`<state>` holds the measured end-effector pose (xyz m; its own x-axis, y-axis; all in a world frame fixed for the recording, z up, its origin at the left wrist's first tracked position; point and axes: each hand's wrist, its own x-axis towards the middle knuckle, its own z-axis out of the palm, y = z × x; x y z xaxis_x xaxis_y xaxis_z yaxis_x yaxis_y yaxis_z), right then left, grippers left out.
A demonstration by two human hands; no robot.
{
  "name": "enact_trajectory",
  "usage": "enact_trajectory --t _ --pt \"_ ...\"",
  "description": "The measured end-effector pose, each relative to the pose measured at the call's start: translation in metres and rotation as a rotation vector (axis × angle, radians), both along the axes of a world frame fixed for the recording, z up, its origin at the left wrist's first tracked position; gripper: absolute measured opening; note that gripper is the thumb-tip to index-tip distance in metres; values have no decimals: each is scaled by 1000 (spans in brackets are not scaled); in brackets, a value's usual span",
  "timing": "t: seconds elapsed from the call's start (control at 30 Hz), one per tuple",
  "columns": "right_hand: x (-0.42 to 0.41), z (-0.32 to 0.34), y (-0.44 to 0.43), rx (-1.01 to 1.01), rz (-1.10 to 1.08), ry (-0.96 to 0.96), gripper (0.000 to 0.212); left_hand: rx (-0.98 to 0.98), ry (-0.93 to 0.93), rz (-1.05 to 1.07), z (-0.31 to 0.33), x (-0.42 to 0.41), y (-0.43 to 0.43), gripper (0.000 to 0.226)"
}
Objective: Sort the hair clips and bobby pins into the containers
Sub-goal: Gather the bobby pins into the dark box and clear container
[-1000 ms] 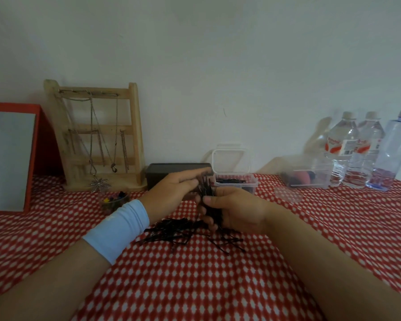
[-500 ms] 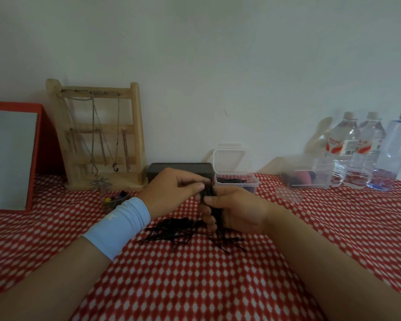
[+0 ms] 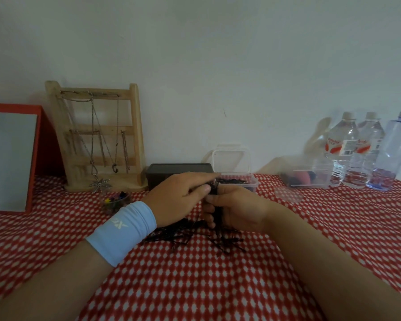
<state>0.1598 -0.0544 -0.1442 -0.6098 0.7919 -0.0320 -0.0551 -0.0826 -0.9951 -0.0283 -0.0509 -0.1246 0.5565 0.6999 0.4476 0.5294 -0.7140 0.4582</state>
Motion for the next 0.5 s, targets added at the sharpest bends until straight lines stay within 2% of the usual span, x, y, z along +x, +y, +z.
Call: enact_trajectory --t 0.07,0.17,0.37,0.43,0.5 --pt "1 -2 2 -1 14 9 14 56 11 65 -1 -2 3 36" --pt "3 -1 1 11 -17 2 18 83 14 91 -3 -3 3 40" --pt "1 4 -4 49 -69 -47 17 69 66 -36 -4 2 -2 48" --pt "-1 3 -4 56 -78 -72 19 104 97 -7 -6 3 -2 52" --pt "-2 2 -5 69 -59 -74 17 134 41 57 -6 2 0 46"
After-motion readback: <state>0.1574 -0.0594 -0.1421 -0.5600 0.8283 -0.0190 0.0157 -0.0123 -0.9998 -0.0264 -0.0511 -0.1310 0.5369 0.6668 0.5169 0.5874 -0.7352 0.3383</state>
